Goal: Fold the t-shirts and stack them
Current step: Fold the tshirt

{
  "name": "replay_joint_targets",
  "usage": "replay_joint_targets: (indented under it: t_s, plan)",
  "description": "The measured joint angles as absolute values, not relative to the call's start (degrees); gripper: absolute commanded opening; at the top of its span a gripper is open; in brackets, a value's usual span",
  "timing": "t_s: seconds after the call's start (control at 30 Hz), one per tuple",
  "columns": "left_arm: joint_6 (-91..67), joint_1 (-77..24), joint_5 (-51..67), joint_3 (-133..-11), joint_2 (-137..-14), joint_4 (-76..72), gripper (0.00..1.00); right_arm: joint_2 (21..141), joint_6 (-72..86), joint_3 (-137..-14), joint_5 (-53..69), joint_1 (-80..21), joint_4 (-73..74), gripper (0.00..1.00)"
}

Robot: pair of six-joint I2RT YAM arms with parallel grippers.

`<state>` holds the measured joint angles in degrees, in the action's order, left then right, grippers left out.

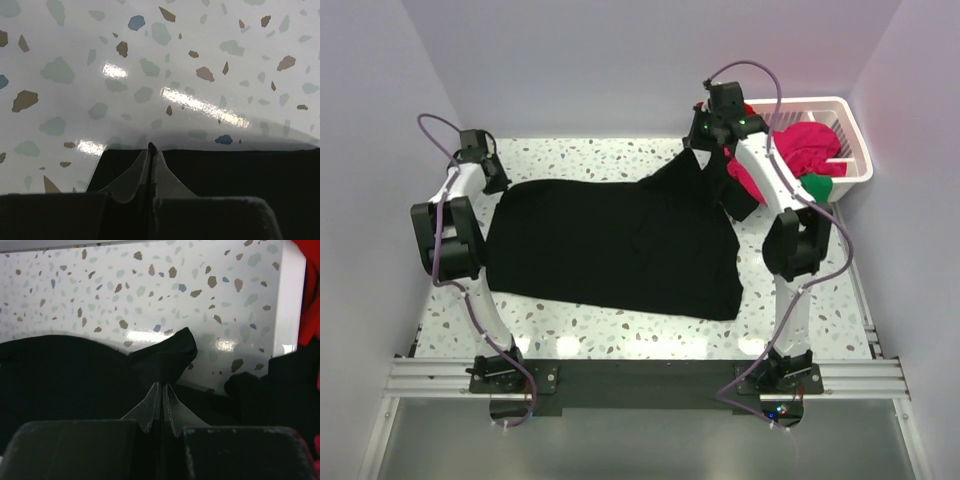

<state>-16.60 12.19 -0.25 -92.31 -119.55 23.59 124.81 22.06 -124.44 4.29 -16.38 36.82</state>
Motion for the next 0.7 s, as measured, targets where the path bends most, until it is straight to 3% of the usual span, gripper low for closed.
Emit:
replay_joint_targets:
  t_s: [0.27, 0.7]
  plan:
    - [-13.8, 12.2, -3.8, -89.0, -114.7, 25.4, 0.0, 109.6, 21.4, -112.3, 10.6, -16.4, 41.2, 0.0]
    - [-12.3, 13.4, -7.1, -84.0, -110.8, 28.6, 0.0, 99.7, 18.3, -94.5, 15.0, -17.5, 51.1, 0.0]
